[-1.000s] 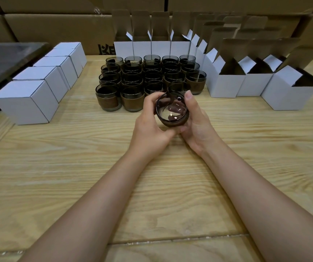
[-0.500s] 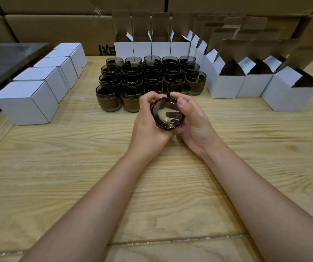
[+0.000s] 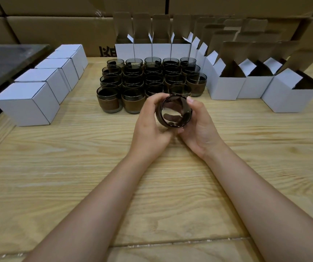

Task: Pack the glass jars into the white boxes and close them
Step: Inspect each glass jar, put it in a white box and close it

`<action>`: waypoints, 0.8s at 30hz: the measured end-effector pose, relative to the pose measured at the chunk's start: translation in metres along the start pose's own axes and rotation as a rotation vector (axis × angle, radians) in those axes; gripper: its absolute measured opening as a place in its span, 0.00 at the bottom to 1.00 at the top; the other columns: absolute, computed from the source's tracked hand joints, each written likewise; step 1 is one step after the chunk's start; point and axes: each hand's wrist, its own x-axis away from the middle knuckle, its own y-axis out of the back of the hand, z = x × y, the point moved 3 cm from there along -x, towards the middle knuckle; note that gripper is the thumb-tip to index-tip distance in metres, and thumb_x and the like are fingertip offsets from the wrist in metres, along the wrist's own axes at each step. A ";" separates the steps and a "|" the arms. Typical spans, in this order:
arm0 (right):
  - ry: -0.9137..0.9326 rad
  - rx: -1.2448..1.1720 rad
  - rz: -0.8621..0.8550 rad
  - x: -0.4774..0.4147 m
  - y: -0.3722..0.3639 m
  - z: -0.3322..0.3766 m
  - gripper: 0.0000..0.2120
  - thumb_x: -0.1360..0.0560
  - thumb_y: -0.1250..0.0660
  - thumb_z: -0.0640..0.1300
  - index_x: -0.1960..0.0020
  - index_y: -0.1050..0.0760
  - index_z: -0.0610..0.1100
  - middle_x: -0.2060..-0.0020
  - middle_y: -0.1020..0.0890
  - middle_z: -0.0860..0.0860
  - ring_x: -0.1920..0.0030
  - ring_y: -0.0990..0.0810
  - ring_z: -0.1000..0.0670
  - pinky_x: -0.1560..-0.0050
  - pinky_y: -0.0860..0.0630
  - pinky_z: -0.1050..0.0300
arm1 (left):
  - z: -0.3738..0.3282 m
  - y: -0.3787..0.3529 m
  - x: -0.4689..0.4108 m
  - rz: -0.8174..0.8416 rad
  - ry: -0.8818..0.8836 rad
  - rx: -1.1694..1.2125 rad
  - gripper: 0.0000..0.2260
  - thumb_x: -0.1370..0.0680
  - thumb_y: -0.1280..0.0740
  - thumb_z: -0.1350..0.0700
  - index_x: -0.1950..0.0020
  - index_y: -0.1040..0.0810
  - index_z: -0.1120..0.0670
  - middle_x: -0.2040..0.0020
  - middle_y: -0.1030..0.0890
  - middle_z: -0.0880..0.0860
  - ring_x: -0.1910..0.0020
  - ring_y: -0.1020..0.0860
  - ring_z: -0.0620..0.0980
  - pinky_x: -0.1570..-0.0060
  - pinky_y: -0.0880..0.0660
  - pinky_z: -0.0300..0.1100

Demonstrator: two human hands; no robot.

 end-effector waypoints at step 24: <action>0.095 0.972 -0.282 -0.004 0.018 -0.011 0.20 0.17 0.49 0.55 0.65 0.32 0.51 0.70 0.28 0.56 0.71 0.29 0.64 0.70 0.34 0.70 | 0.025 -0.003 -0.002 0.091 0.358 -0.111 0.31 0.29 0.24 0.56 0.29 0.33 0.52 0.42 0.26 0.41 0.42 0.29 0.37 0.50 0.38 0.18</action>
